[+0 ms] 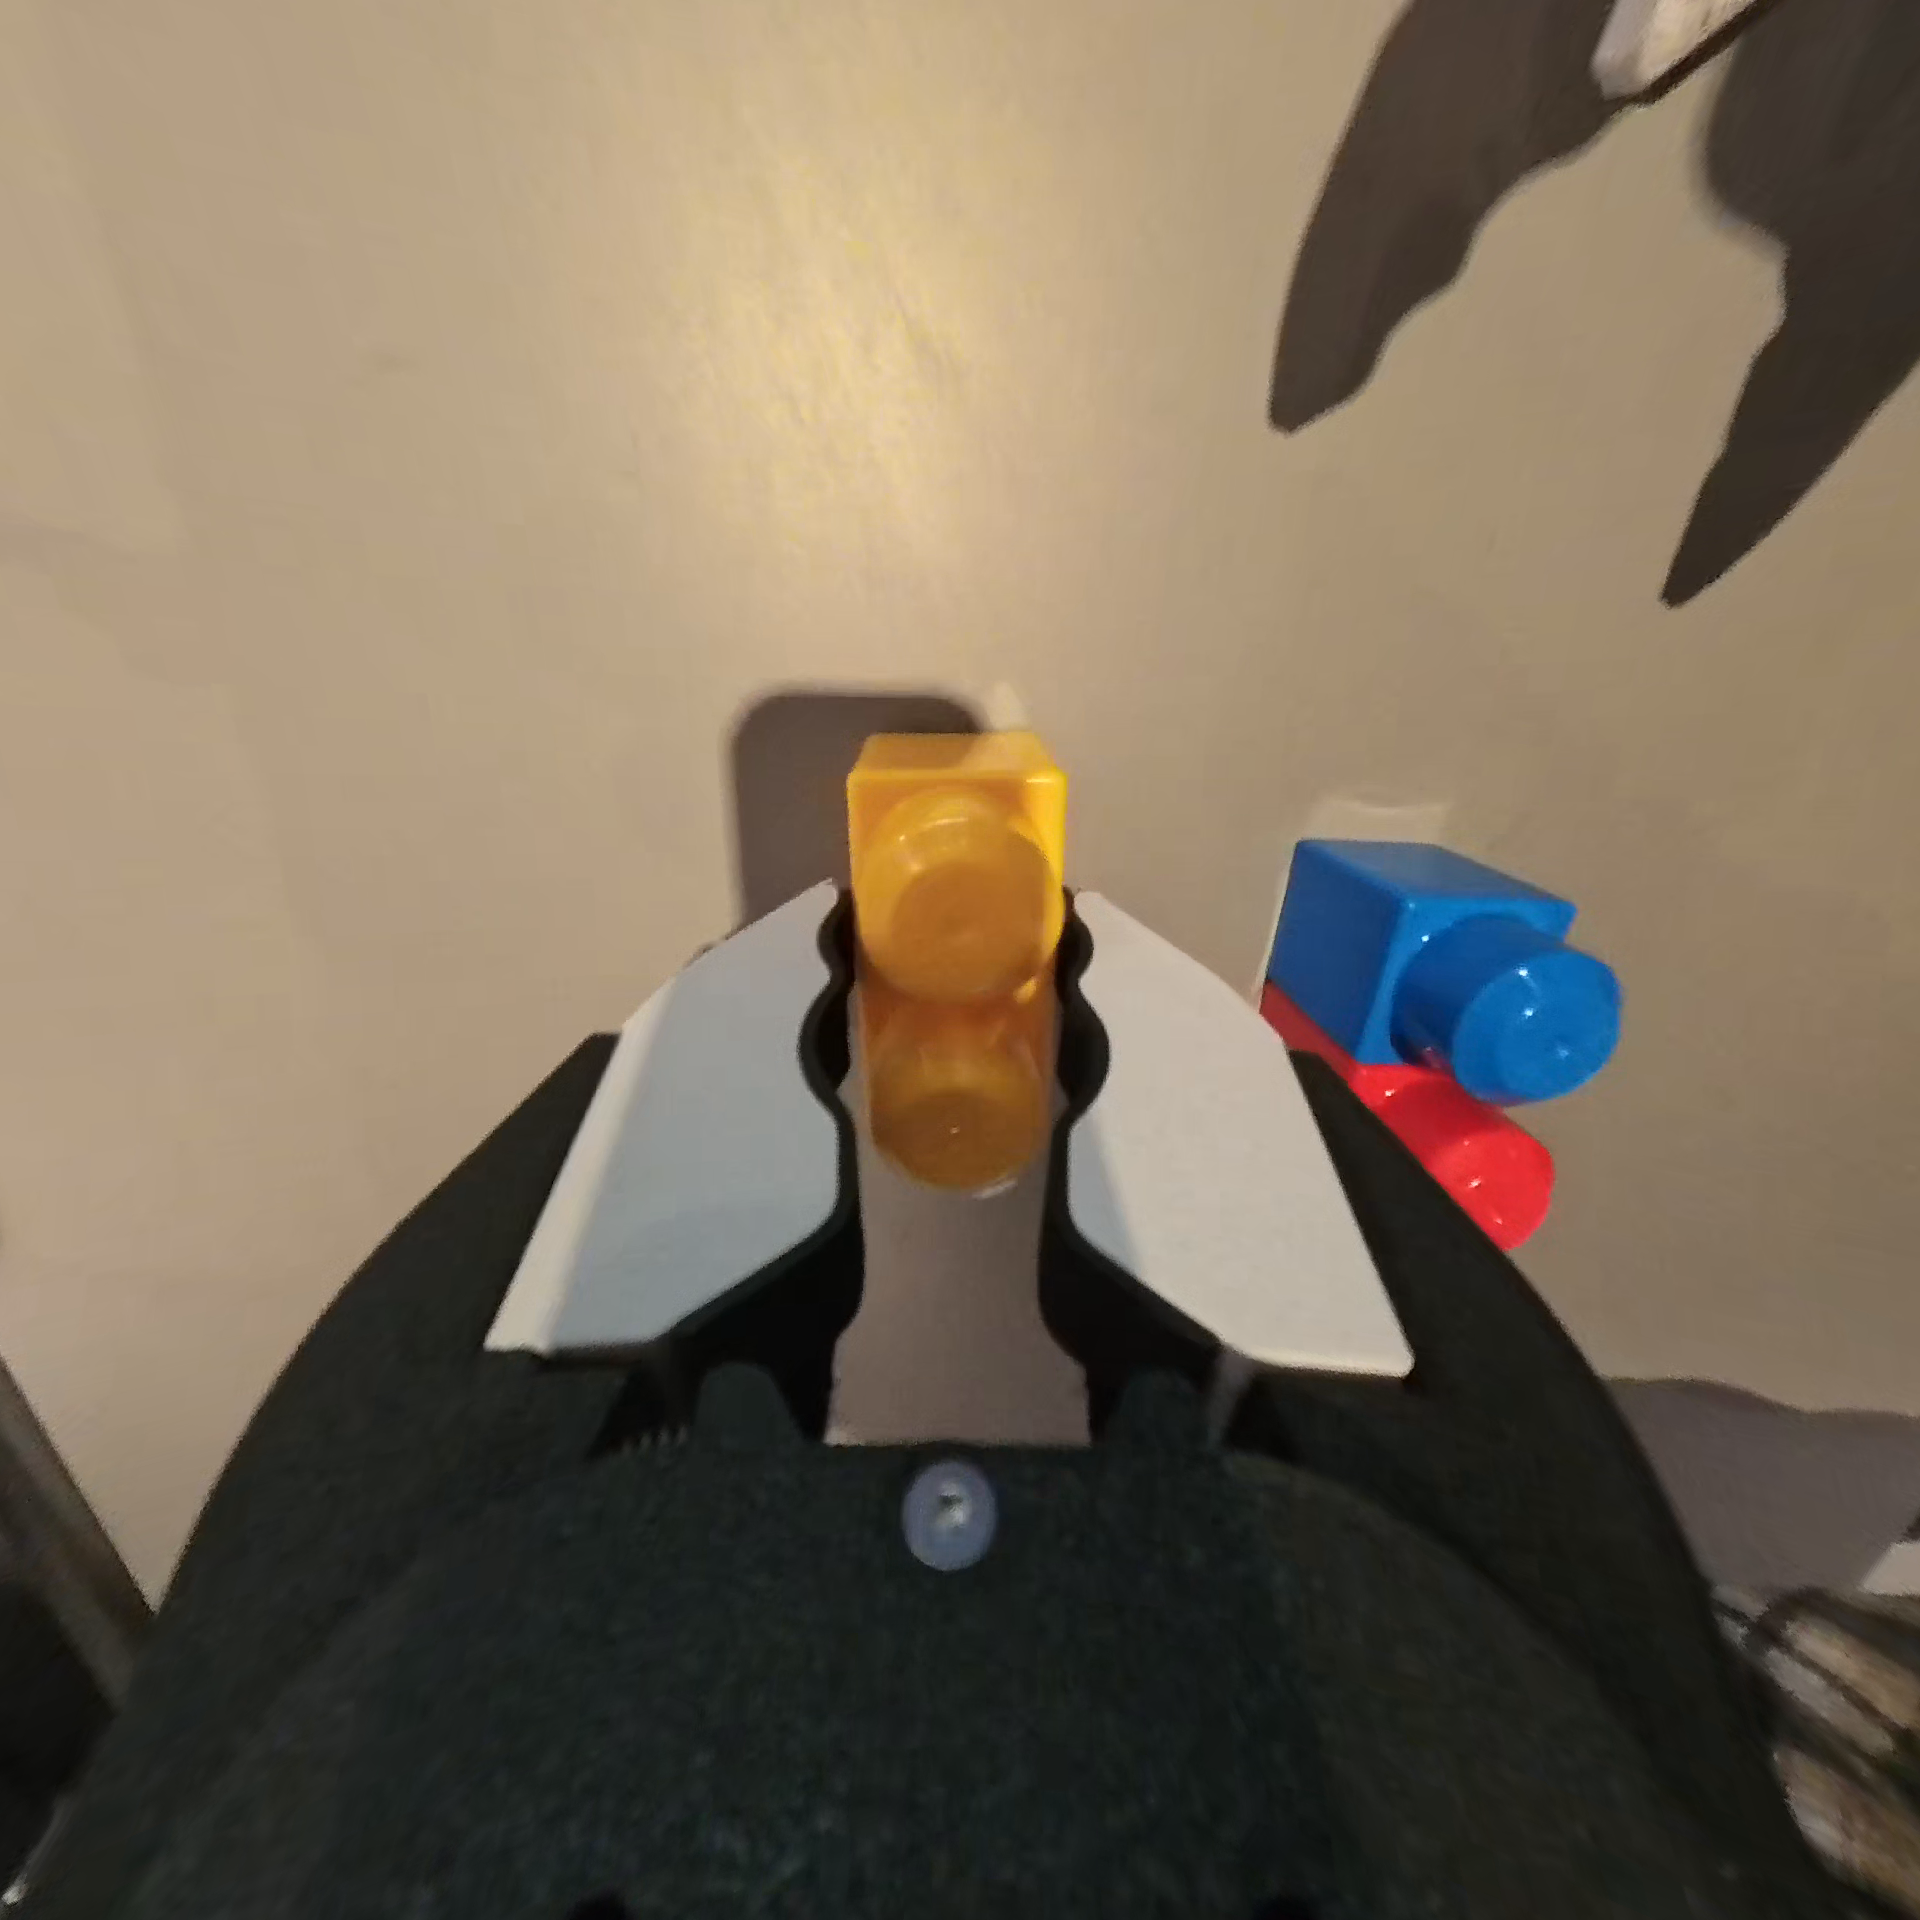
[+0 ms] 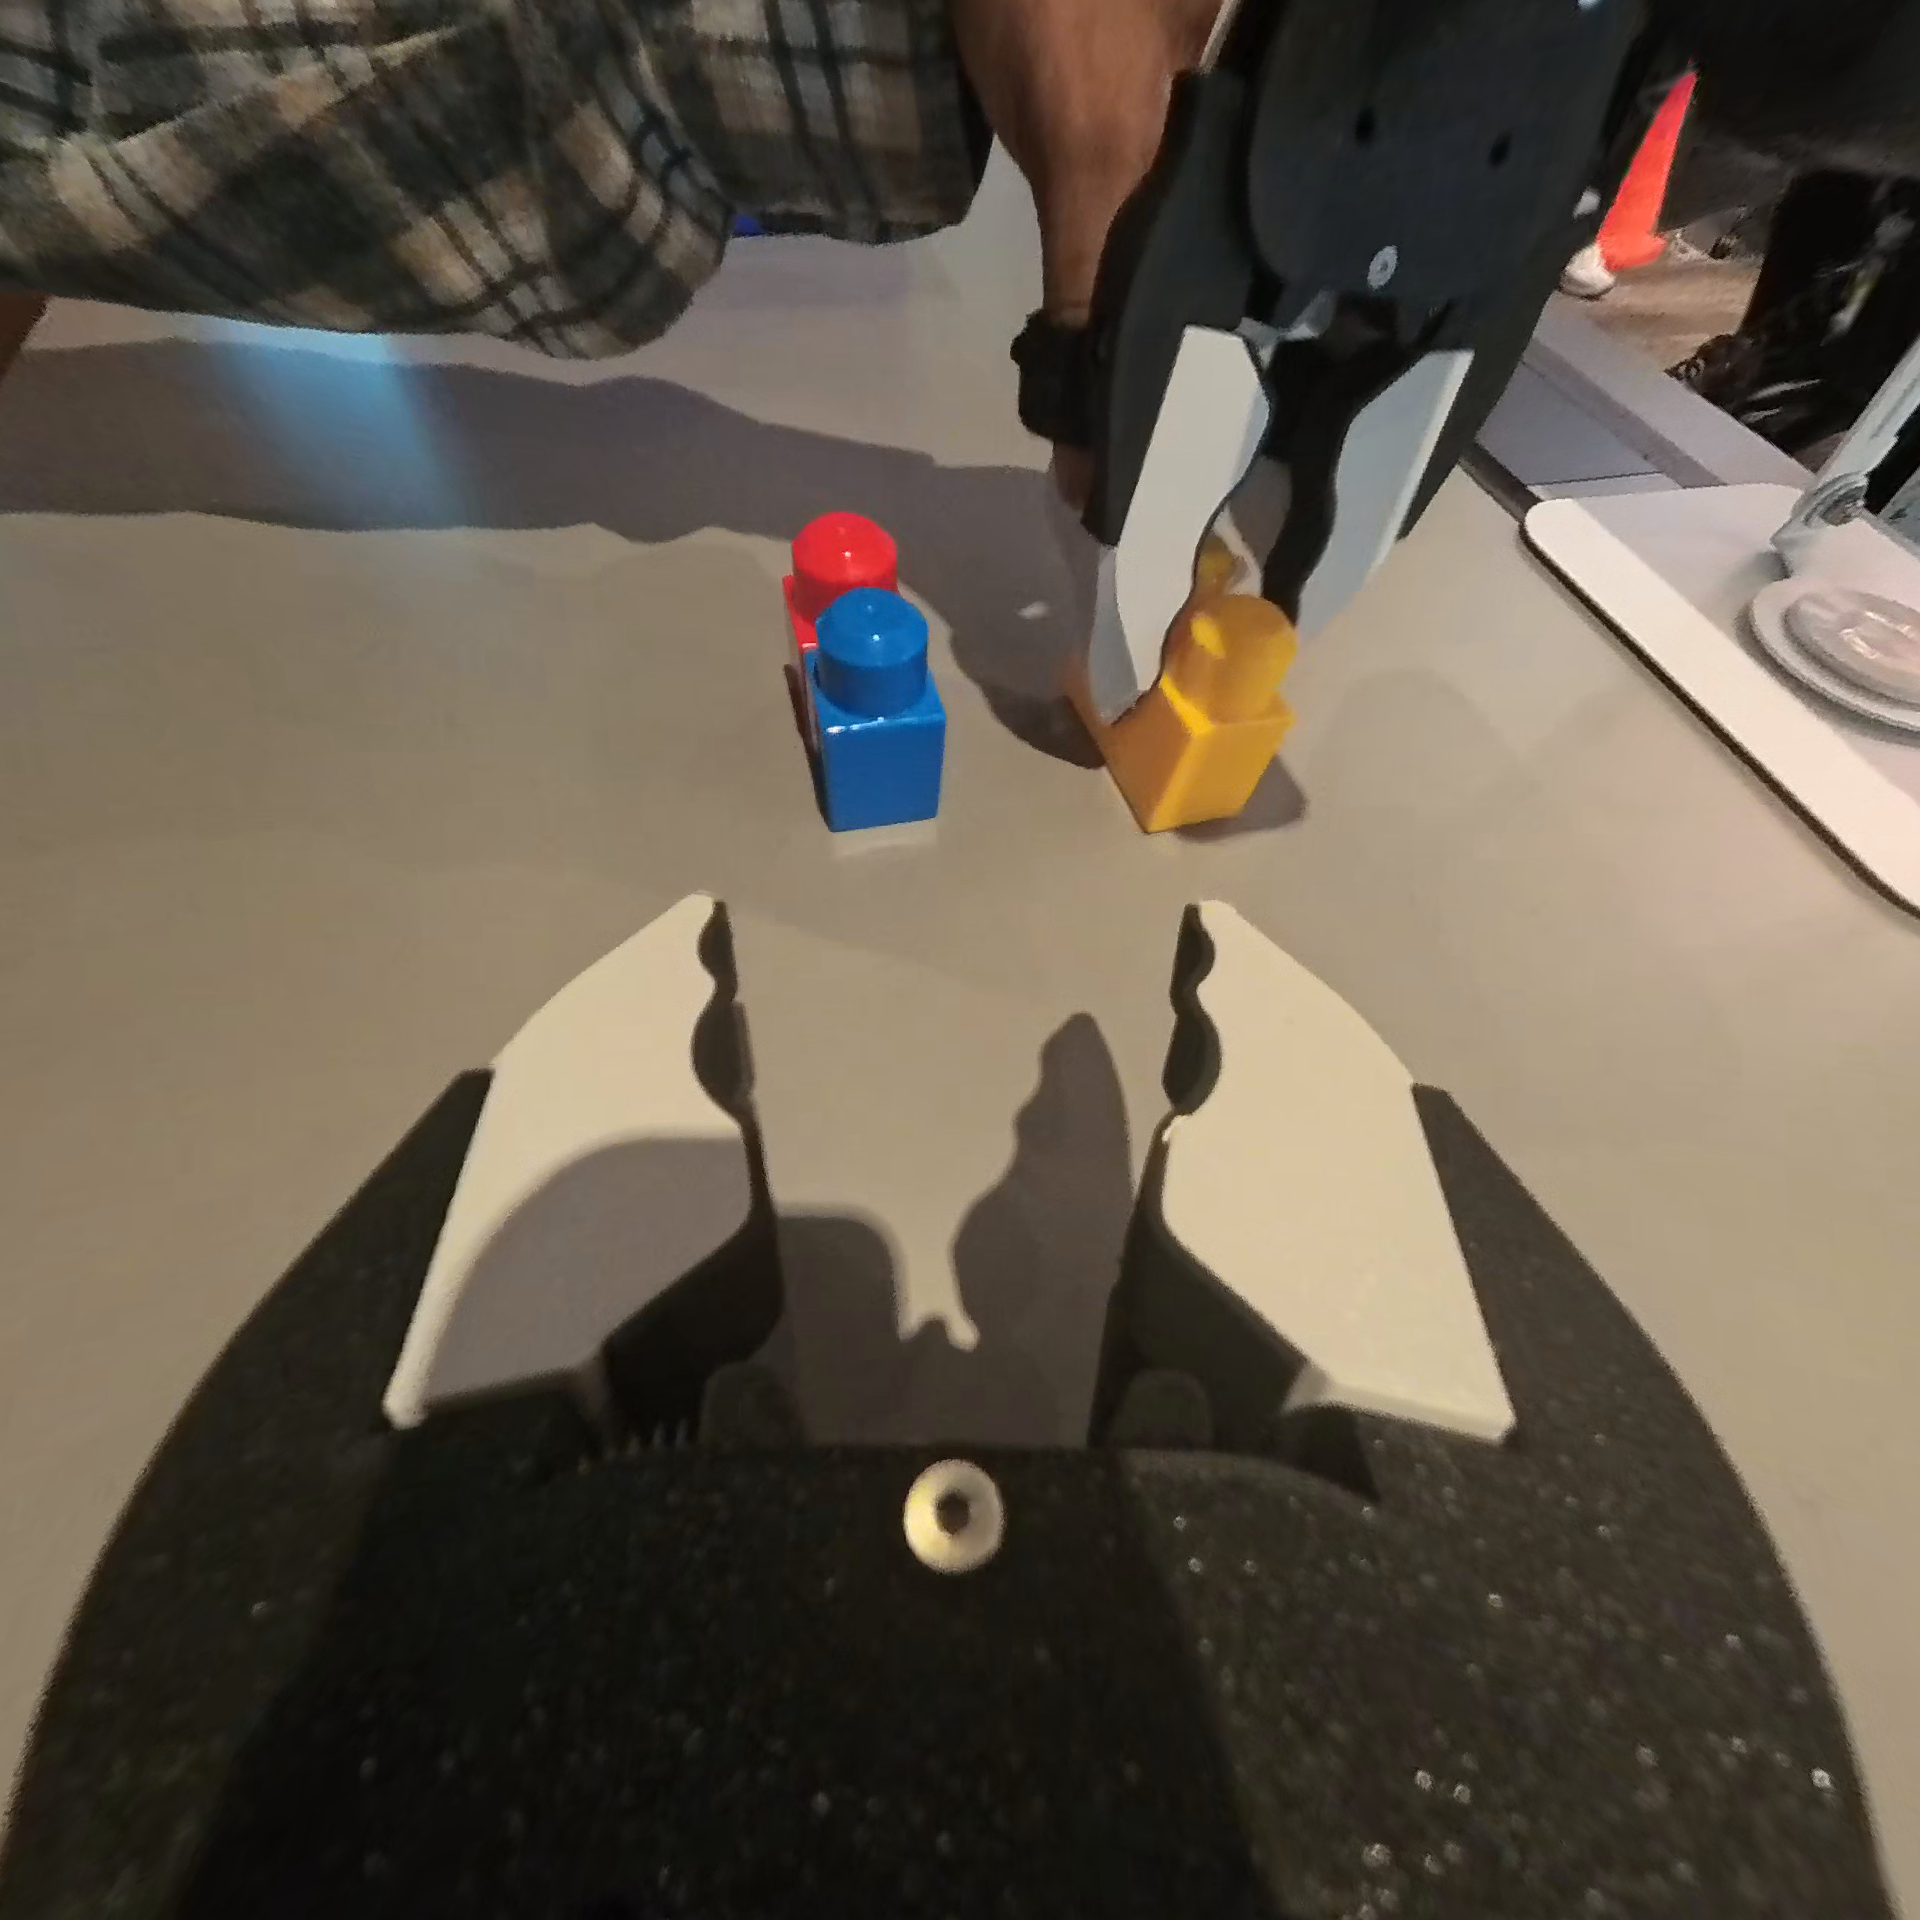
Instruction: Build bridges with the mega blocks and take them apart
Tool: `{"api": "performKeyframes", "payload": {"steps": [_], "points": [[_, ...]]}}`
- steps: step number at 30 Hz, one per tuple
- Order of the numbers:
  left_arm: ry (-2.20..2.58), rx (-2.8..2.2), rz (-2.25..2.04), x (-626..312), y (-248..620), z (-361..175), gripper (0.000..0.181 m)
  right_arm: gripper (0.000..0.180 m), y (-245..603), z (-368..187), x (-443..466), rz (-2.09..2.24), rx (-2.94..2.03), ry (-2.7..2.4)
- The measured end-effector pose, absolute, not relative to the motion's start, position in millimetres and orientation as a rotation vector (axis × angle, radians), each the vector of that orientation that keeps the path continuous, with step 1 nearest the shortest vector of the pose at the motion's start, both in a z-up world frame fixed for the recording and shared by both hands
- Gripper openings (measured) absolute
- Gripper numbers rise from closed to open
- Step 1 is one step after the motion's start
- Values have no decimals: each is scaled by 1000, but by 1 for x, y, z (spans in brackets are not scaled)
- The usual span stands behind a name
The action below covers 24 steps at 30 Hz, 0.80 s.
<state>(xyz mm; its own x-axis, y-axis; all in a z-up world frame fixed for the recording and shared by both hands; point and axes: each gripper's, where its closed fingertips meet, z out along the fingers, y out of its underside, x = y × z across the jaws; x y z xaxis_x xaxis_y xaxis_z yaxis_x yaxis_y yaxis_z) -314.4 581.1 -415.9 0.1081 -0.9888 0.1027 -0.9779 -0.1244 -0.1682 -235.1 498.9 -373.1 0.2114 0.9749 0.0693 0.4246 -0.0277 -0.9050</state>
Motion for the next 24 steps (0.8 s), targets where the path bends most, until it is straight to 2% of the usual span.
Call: {"api": "performKeyframes", "payload": {"steps": [4, 7, 12, 17, 24], "points": [[1911, -2249, -390, -317, 583, -397, 49, 81, 499, -374, -234, 772, -1604, -1355], [1669, -2151, -529, -325, 585, -361, 58, 81, 501, -372, -232, 759, -1605, -1344], [1189, -1903, -772, -364, 558, -308, 57, 81, 506, -368, -225, 724, -1606, -1323], [1001, -1783, -778, -404, 528, -318, 58, 79, 523, -359, -217, 650, -1648, -1367], [976, -1714, -815, -410, 516, -327, 58, 73, 554, -343, -238, 504, -1722, -1663]]}}
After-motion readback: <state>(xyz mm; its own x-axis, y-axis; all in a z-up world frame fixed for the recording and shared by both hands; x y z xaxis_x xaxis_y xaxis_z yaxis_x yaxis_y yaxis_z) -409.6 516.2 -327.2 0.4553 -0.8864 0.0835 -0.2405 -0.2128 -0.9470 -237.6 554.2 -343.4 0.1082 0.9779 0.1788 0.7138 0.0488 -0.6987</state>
